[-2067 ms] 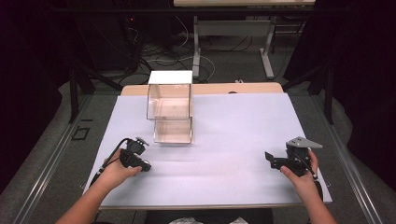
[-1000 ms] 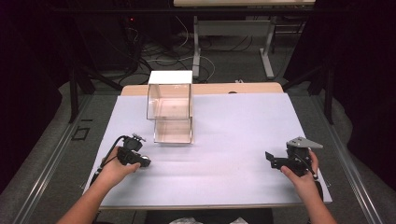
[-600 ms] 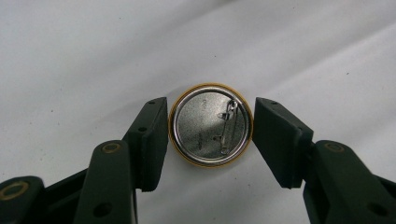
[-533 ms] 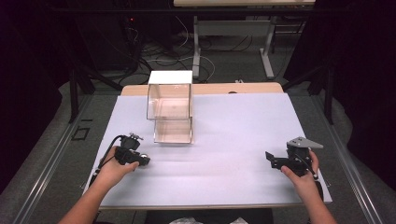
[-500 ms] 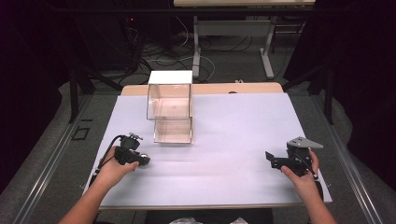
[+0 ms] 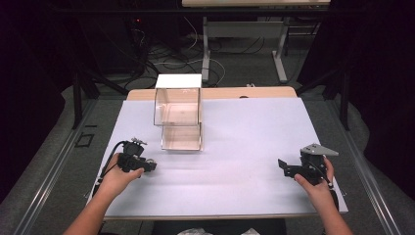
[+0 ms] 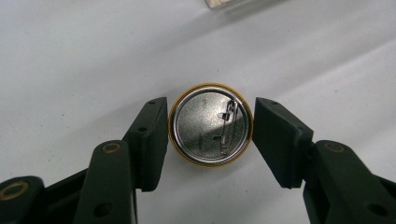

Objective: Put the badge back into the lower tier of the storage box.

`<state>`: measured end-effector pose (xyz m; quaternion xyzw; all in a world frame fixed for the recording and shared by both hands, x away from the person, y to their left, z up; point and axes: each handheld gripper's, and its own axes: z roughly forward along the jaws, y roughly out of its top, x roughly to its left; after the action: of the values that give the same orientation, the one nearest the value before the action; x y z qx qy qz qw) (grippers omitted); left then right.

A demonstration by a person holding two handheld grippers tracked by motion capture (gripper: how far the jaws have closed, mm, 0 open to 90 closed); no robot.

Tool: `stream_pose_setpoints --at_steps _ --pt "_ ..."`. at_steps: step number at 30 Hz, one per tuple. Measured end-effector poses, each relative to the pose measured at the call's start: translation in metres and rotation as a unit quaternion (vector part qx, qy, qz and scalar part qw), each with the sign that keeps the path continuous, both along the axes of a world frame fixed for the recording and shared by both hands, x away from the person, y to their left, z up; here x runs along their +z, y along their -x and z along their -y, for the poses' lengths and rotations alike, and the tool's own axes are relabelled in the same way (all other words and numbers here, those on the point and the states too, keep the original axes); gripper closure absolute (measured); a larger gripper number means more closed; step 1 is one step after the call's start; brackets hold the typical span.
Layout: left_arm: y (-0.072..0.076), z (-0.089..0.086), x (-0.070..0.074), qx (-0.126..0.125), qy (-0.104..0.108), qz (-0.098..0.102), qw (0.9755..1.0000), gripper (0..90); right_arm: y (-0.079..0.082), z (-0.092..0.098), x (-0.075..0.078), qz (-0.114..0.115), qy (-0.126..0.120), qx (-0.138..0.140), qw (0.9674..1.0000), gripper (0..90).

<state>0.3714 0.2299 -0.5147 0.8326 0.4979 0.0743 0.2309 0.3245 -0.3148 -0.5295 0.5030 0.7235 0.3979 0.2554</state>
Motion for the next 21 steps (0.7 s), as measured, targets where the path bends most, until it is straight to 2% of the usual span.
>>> stream_pose_setpoints --at_steps 1,4,8,9,10,16,20,21 --pt "0.001 0.001 0.000 0.007 0.004 0.001 1.0000 46.5 0.000 0.000 0.000 -0.002 -0.003 0.002 1.0000 5.5" --pt "0.000 0.000 0.002 0.003 0.005 0.005 1.0000 46.5 0.000 0.000 0.000 0.000 0.000 0.003 1.0000 5.5" --pt "0.001 0.000 0.006 0.010 0.011 0.010 0.9998 46.5 0.000 0.000 0.000 -0.001 -0.003 0.002 1.0000 5.5" --pt "0.001 -0.001 0.006 0.005 0.011 0.014 0.9998 46.5 0.000 0.000 0.000 0.000 -0.001 0.004 1.0000 5.5" --pt "0.001 0.000 0.007 0.012 0.014 0.015 0.9997 46.5 0.000 0.000 0.000 0.000 -0.001 0.003 1.0000 5.5" --pt "0.001 -0.001 0.013 0.010 0.017 0.019 0.9996 46.5 0.000 0.000 0.000 -0.001 -0.004 0.003 1.0000 5.5" --pt "0.000 -0.002 0.017 0.009 0.020 0.028 0.9994 46.5 0.000 0.000 0.000 0.000 -0.002 0.004 1.0000 5.5" --pt "0.001 -0.001 0.018 0.013 0.023 0.025 0.9993 46.5 0.000 0.000 0.000 0.000 -0.002 0.004 1.0000 5.6"
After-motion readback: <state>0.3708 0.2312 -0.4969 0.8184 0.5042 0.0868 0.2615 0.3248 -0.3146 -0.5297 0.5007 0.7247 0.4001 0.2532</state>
